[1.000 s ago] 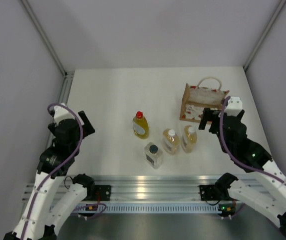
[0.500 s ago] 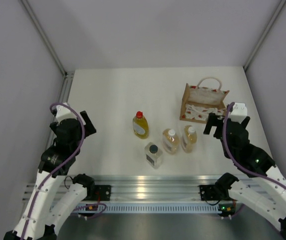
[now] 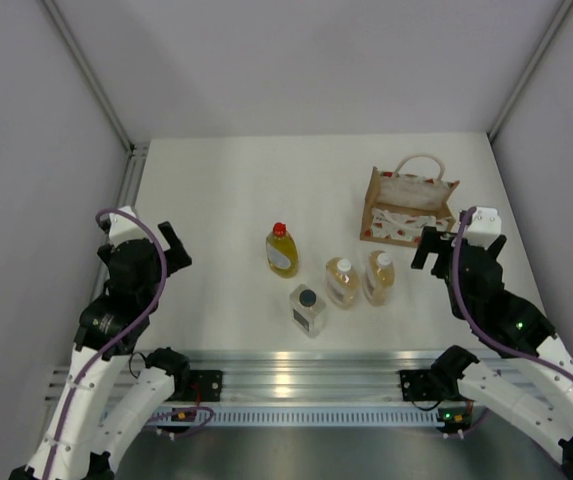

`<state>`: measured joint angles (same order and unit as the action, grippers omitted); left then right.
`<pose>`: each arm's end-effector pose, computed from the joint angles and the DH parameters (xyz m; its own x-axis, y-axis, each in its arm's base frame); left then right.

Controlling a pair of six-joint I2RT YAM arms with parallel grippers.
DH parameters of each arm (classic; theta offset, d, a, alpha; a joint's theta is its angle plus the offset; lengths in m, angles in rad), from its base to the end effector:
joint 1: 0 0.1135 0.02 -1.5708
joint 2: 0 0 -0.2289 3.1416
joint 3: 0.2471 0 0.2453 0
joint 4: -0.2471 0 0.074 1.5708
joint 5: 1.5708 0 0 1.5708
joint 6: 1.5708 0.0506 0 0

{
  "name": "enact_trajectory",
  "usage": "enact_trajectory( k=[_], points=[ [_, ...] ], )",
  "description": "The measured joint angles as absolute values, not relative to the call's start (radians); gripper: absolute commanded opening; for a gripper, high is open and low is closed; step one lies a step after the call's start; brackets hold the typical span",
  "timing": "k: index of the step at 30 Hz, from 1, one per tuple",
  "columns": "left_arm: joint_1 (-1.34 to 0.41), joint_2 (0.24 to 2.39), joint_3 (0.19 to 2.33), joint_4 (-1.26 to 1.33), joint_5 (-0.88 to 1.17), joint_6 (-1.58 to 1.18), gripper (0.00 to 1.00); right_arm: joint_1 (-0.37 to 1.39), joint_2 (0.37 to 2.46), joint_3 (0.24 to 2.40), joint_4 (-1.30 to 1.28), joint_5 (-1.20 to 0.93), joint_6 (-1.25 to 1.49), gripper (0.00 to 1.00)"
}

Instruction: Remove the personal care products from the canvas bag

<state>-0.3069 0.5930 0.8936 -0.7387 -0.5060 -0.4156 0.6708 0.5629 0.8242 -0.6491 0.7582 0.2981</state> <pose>0.1472 -0.0209 0.3190 -0.3077 -0.2729 -0.9115 -0.3043 0.9359 -0.1775 0.1338 0.0618 0.3132 -0.2693 0.0586 -0.9613 0.1322 0.9909 0.0233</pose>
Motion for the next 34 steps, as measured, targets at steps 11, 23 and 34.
enact_trajectory(
  k=[11,23,34],
  points=[
    [-0.301,0.593,0.894,-0.732,-0.505,-0.414,0.99,0.671,0.543,0.824,-0.653,0.756,0.296,1.00],
    [-0.301,0.586,0.893,-0.731,-0.506,-0.411,0.98,0.671,0.524,0.824,-0.653,0.746,0.289,0.99],
    [-0.299,0.584,0.893,-0.725,-0.506,-0.411,0.99,0.671,0.524,0.816,-0.656,0.739,0.289,0.99]
  ],
)
